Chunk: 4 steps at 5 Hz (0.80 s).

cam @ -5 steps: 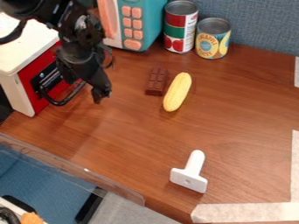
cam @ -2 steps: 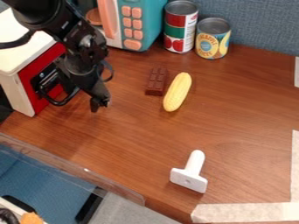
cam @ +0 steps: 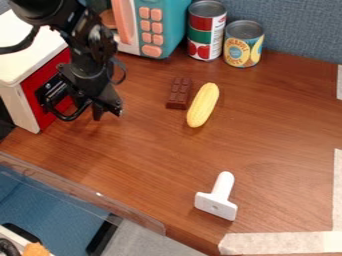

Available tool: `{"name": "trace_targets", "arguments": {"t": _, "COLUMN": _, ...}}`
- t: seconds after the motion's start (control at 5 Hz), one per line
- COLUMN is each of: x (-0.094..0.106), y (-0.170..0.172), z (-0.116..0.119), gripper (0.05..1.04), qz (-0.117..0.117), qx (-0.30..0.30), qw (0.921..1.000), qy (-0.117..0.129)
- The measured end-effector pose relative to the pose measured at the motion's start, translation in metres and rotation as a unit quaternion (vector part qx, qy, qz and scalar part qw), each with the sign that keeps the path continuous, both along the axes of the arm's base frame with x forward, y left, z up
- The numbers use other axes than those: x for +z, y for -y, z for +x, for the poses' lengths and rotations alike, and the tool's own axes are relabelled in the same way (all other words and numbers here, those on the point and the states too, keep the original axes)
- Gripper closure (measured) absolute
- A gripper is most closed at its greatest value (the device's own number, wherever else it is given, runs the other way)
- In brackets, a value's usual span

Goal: Open the drawer

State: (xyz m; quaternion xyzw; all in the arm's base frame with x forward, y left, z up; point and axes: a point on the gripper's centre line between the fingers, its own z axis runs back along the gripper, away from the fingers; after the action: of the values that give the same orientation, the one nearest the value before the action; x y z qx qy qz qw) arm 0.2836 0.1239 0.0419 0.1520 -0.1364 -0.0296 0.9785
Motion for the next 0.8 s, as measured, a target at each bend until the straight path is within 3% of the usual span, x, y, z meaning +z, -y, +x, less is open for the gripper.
{"name": "trace_targets", "arguments": {"t": 0.2, "x": 0.004, "y": 0.005, "z": -0.004, "gripper": 0.915, "qz": -0.021, "qx": 0.007, "qw": 0.9997, "qy": -0.014}}
{"name": "trace_targets", "arguments": {"t": 0.4, "x": 0.005, "y": 0.009, "z": -0.005, "gripper": 0.991, "qz": -0.041, "qx": 0.006, "qw": 0.9988, "qy": -0.027}}
{"name": "trace_targets", "arguments": {"t": 0.8, "x": 0.010, "y": 0.023, "z": -0.010, "gripper": 0.993, "qz": -0.069, "qx": -0.003, "qw": 0.9968, "qy": -0.041}}
